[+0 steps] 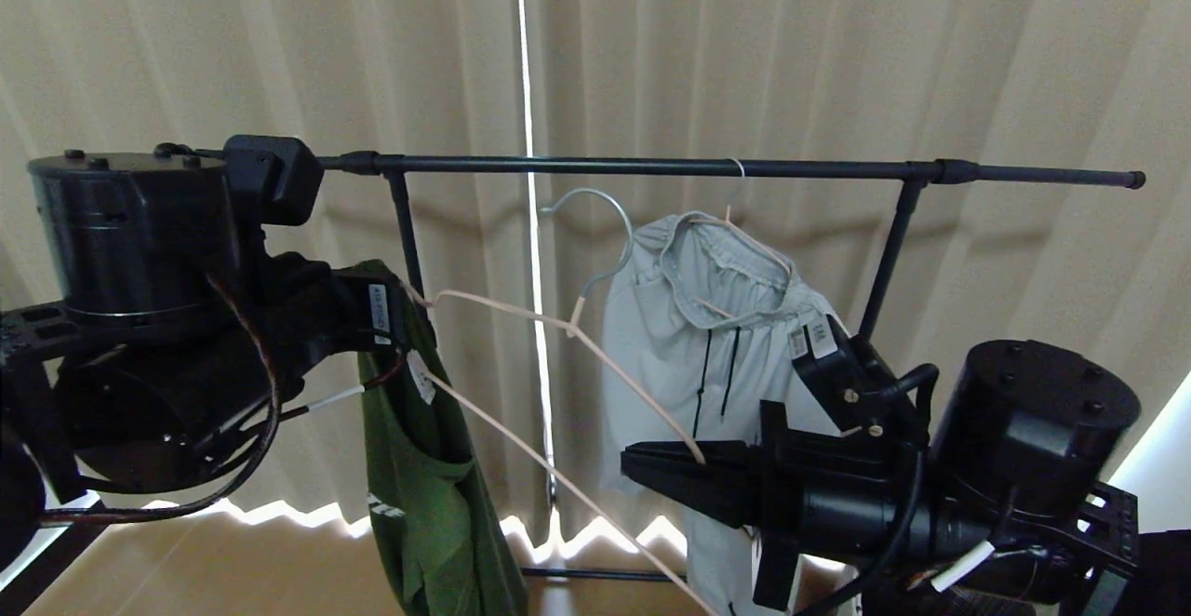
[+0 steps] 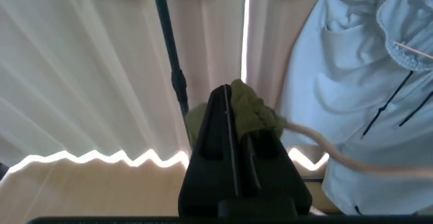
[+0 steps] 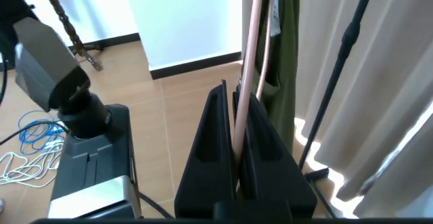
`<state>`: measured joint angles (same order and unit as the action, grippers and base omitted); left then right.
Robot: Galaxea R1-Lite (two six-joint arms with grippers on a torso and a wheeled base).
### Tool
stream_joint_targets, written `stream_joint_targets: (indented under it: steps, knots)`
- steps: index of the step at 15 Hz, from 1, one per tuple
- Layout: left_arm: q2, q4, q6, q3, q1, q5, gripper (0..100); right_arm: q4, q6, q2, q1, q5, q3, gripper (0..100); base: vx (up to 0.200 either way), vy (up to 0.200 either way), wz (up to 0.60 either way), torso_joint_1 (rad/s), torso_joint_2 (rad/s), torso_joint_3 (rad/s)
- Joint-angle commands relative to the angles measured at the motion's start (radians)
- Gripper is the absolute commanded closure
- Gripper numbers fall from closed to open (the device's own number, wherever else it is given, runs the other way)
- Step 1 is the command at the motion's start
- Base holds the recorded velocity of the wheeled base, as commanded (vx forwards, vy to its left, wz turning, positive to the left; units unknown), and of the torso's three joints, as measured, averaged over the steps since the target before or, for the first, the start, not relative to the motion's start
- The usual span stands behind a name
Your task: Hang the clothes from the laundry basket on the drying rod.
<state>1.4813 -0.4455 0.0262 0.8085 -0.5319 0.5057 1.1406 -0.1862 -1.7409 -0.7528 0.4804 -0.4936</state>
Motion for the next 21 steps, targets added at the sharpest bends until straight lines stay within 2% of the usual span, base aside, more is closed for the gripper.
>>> stream_joint_targets:
  steps: [1,7,9,13,15,16,17,19,21]
  knots:
    - [-0.039,-0.002,0.005,-0.005,-0.023,-0.003,100,0.001,-0.001,-0.046,0.007,0.000,-0.017,100,0.000,0.000,0.00,0.000,0.00,0.000]
    - [-0.081,-0.007,0.008,-0.032,-0.154,-0.024,100,0.047,-0.010,-0.088,0.016,0.000,-0.028,100,0.000,0.000,0.00,0.000,0.00,0.000]
    - [-0.108,-0.007,0.001,-0.058,-0.191,-0.113,100,0.068,-0.035,-0.098,0.023,0.001,-0.028,100,0.000,0.000,0.00,0.000,0.00,0.000]
    - [-0.130,-0.009,-0.008,-0.068,-0.198,-0.293,100,0.074,-0.045,-0.098,0.030,0.001,-0.026,100,0.000,0.000,0.00,0.000,0.00,0.000]
    - [-0.124,-0.021,-0.011,-0.069,-0.200,-0.418,100,0.073,-0.045,-0.101,0.030,0.001,-0.028,100,0.000,0.000,0.00,0.000,0.00,0.000]
    - [-0.124,-0.021,-0.011,-0.069,-0.200,-0.418,100,0.073,-0.045,-0.101,0.030,0.001,-0.028,100,0.000,0.000,0.00,0.000,0.00,0.000]
    - [-0.121,-0.071,-0.038,-0.075,-0.211,-0.489,100,0.074,-0.045,-0.111,0.030,0.001,-0.029,100,0.000,0.000,0.00,0.000,0.00,0.000]
    - [-0.104,-0.128,-0.069,-0.101,-0.220,-0.498,100,0.076,-0.045,-0.109,0.032,0.001,-0.028,100,0.000,0.000,0.00,0.000,0.00,0.000]
    - [-0.111,-0.136,-0.103,-0.137,-0.215,-0.497,100,0.076,-0.045,-0.103,0.044,0.001,-0.025,100,0.000,0.000,0.00,0.000,0.00,0.000]
